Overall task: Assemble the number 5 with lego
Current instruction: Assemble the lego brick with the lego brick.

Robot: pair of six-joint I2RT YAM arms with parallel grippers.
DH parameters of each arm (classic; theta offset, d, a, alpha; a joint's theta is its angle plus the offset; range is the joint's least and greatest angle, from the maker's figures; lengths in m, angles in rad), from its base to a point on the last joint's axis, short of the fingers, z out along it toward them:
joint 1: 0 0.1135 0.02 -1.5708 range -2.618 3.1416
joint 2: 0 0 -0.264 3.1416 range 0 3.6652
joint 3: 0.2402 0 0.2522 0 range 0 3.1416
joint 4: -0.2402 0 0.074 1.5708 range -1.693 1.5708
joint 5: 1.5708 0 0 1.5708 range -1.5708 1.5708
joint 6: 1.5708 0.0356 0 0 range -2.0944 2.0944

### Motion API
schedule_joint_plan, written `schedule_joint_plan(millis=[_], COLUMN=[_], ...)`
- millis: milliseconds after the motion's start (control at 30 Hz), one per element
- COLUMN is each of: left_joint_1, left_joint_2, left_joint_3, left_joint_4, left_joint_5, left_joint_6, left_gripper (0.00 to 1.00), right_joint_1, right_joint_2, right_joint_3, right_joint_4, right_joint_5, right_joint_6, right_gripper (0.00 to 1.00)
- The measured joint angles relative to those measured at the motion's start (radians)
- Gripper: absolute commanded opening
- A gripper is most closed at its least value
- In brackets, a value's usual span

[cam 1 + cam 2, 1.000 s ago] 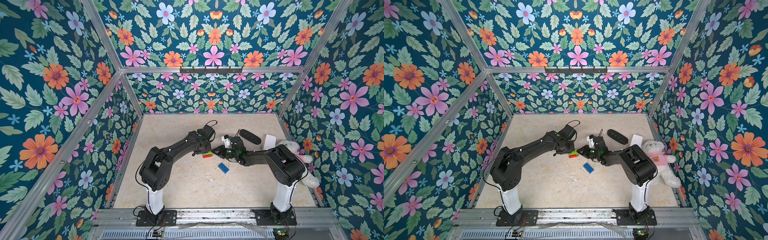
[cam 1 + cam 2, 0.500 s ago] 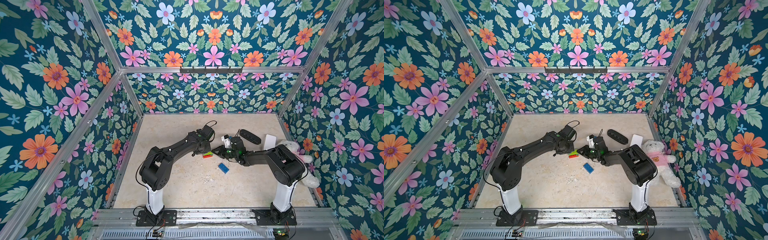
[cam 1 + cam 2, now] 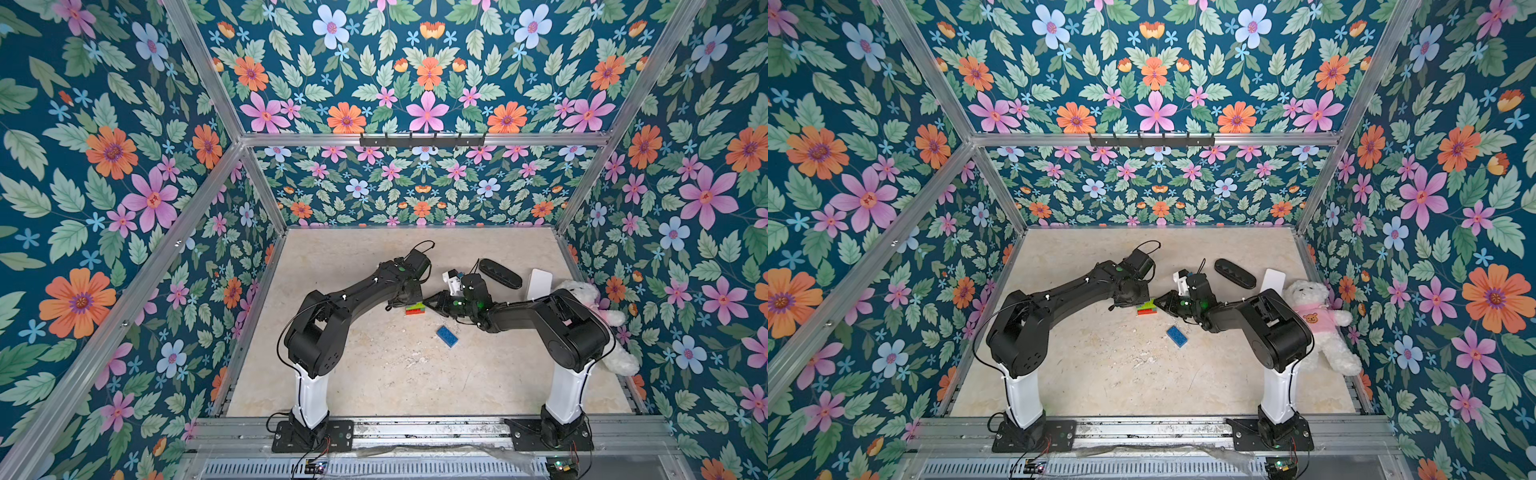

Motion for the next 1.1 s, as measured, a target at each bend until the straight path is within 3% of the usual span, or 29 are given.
schedule_joint_plan(millis=[567,967,1100], left_joint_1=[-0.009,-0.013,-0.012], left_joint_2=[0.013,-0.001,-0.007], left_joint_3=[0.018,0.046,0.043], left_joint_4=[-0.018,-0.025,-0.023], left_joint_5=[-0.016,0.019,0.026], left_joint_6=[0.011,0.033,0.037], left_gripper=[0.00,0.28,0.19], right_joint_1=[0.000,0.000,0.000], right_joint_2=[-0.001,0.000,0.000], right_joint_3=[0.000,-0.002,-0.001], right_joint_4=[0.000,0.001,0.000], right_joint_5=[0.000,0.004,0.005], right_joint_6=[0.000,0.007,0.007], right_gripper=[0.17,0.17,0.17])
